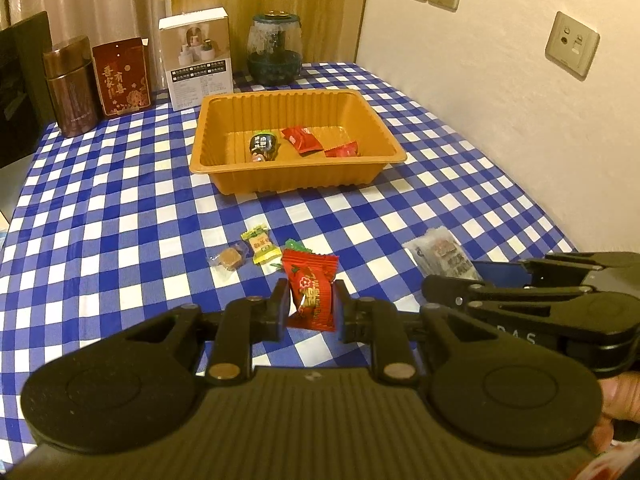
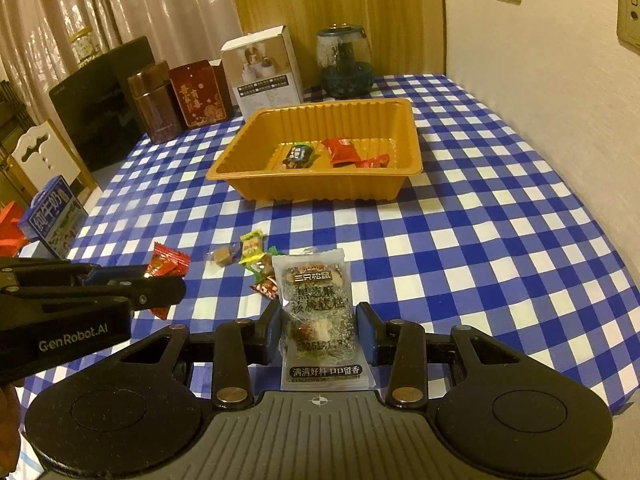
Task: Organize snacks
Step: 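Lift both held snacks and carry them over the orange tray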
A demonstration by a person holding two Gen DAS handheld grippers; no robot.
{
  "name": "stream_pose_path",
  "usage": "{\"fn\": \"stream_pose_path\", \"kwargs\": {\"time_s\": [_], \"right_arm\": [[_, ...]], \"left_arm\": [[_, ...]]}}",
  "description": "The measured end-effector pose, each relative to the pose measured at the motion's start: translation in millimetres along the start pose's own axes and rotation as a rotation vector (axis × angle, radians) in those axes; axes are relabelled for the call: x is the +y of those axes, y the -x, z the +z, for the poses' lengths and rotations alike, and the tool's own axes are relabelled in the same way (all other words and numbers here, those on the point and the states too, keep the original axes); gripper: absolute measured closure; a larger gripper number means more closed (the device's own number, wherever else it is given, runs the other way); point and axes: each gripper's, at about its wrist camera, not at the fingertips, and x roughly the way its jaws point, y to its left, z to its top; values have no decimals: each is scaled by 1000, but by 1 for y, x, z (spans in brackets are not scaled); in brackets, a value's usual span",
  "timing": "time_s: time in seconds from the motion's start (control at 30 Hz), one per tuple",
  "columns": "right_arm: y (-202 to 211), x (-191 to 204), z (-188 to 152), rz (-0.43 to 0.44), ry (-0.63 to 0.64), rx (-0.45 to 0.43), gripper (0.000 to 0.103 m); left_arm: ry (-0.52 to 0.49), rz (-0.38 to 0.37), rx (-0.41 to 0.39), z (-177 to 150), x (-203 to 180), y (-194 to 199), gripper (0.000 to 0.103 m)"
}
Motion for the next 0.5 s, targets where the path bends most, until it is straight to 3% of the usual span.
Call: {"fn": "stream_pose_path", "kwargs": {"time_s": [0.5], "right_arm": [[-8, -9, 15, -26, 2, -4, 63]], "left_arm": [[7, -18, -4, 19, 1, -18, 84]]}}
